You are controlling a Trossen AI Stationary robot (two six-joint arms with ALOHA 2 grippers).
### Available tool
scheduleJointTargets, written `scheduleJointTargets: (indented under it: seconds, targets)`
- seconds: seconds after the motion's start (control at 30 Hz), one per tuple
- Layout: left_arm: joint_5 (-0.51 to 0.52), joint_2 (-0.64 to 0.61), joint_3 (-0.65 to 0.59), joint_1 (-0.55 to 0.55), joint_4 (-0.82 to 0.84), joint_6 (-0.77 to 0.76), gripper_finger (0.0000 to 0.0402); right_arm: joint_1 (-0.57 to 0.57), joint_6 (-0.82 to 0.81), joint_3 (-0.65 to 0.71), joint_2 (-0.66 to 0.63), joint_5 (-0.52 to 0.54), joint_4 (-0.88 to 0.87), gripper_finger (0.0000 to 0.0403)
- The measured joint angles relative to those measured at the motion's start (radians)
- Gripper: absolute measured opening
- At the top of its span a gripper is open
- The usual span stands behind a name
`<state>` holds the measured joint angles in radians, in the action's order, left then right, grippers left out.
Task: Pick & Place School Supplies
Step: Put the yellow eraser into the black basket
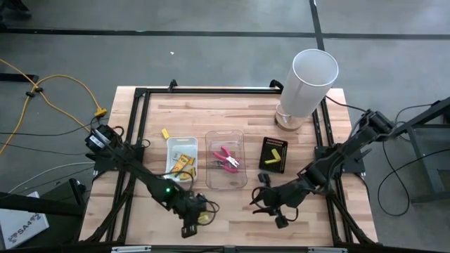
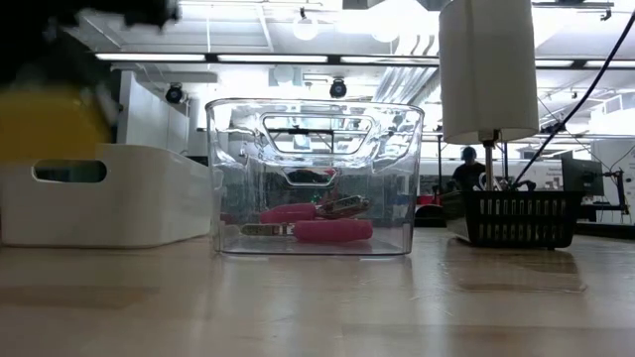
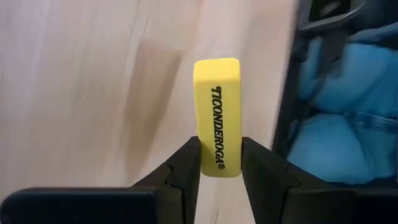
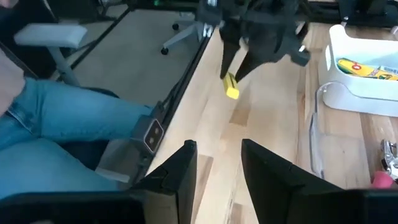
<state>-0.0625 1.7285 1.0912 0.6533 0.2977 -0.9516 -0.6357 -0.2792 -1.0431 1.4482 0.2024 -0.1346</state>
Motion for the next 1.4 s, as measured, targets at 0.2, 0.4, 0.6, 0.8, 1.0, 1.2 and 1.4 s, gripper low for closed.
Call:
scheduleJointTargets:
  seconds: [0.2,0.4,0.6,0.8,1.0,1.2,1.4]
  targets:
    - [-0.001,-0.058,0.001,-0.04,-0.134,0.153,0.0101,-0.016,0.086,0.0,0.044,0.013,0.051,0.0118]
    - [-0.032,-0.096,0.001,-0.08,-0.27,0.255,0.0101,-0.035,0.246,0.0,0.084,0.085,0.146,0.0118]
    - [-0.105,-0.097,0.001,-0.118,-0.359,0.302,0.0101,-0.029,0.381,0.0,0.119,0.124,0.236,0.0118]
    - [-0.142,-0.097,0.001,-0.149,-0.378,0.302,0.0101,-0.009,0.475,-0.001,0.161,0.117,0.317,0.0118]
    - [-0.178,-0.097,0.001,-0.166,-0.413,0.332,0.0101,0.017,0.519,-0.001,0.194,0.102,0.368,0.0118]
    - [-0.218,-0.097,0.001,-0.188,-0.436,0.354,0.0101,0.046,0.539,0.0,0.198,0.047,0.4,0.0118]
    - [-0.229,-0.097,0.001,-0.219,-0.435,0.355,0.0101,0.06,0.555,0.0,0.197,0.0,0.423,0.0118]
